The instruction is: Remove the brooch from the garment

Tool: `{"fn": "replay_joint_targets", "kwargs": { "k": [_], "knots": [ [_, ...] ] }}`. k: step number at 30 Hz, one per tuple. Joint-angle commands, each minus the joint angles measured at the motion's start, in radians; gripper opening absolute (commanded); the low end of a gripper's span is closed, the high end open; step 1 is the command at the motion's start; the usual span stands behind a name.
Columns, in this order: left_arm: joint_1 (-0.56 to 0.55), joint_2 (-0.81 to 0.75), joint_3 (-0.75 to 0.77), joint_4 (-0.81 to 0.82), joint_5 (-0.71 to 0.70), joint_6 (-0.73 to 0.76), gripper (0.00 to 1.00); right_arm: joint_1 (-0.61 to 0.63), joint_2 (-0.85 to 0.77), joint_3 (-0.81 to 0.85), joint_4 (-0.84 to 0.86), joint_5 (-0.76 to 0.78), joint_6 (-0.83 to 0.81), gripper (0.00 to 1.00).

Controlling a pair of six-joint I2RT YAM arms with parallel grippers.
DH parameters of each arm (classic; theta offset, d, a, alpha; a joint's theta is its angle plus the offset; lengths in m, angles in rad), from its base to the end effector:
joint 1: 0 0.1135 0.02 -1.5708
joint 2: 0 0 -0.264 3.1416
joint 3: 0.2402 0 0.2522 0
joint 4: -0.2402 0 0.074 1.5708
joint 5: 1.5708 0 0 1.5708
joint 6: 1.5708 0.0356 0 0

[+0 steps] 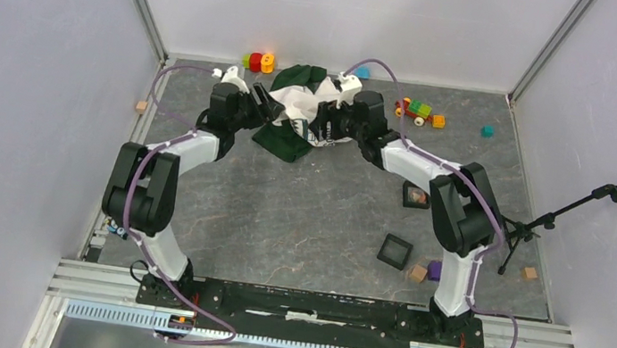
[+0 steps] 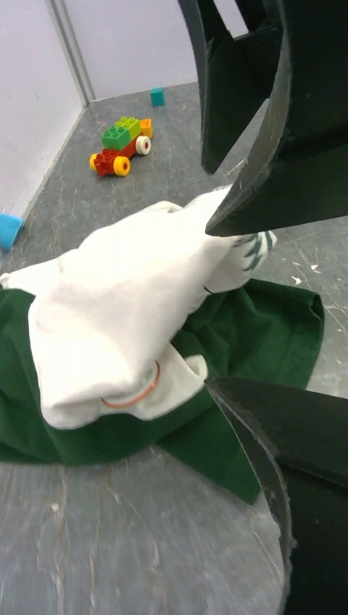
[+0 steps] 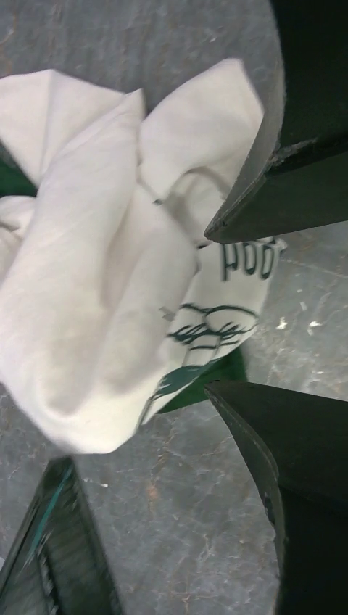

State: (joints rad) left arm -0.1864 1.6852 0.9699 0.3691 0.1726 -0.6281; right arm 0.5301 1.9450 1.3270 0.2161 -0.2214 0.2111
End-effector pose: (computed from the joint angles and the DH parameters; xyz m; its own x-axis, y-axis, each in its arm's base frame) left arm 0.3693 -0.0759 0.2234 -0.4704 -0.5004 -0.7269 0.0803 0.7960 -0.5999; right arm 0.3851 0.2348 0.2237 -0.4699 -0.0384 -0.8819 -0.5821 0.7645 0.2768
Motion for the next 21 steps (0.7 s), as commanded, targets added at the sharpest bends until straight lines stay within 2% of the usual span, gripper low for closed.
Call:
{"fn": "replay_joint_targets", "kwargs": {
  "k": [1, 2, 3, 4, 6, 7, 10, 15, 21],
  "knots": [
    [-0.002, 0.086, 0.122, 0.048, 0.113, -0.046, 0.71, 0.030, 0.089, 0.161, -0.007, 0.057, -0.017, 0.73],
    [-0.002, 0.107, 0.147, 0.049, 0.131, -0.053, 0.65, 0.038, 0.111, 0.189, -0.013, 0.059, -0.020, 0.72],
    [-0.002, 0.128, 0.168, 0.051, 0.151, -0.059, 0.54, 0.046, 0.129, 0.215, -0.019, 0.070, -0.024, 0.70],
    [-0.002, 0.144, 0.184, 0.055, 0.169, -0.061, 0.42, 0.055, 0.143, 0.232, -0.023, 0.090, -0.030, 0.63],
    [-0.001, 0.147, 0.203, 0.045, 0.187, -0.058, 0.13, 0.068, 0.167, 0.272, -0.043, 0.090, -0.039, 0.34],
    [-0.002, 0.132, 0.201, 0.034, 0.178, -0.050, 0.04, 0.073, 0.168, 0.283, -0.053, 0.082, -0.043, 0.22],
    [-0.002, 0.041, 0.146, -0.007, 0.126, -0.011, 0.02, 0.098, 0.109, 0.245, -0.057, 0.074, -0.061, 0.01],
    [-0.029, -0.228, 0.024, -0.155, 0.008, 0.067, 0.02, 0.183, -0.076, 0.116, -0.085, 0.060, -0.112, 0.00],
    [-0.181, -0.635, -0.055, -0.419, -0.260, 0.169, 0.02, 0.297, -0.351, -0.049, -0.120, 0.044, -0.128, 0.00]
  ]
}}
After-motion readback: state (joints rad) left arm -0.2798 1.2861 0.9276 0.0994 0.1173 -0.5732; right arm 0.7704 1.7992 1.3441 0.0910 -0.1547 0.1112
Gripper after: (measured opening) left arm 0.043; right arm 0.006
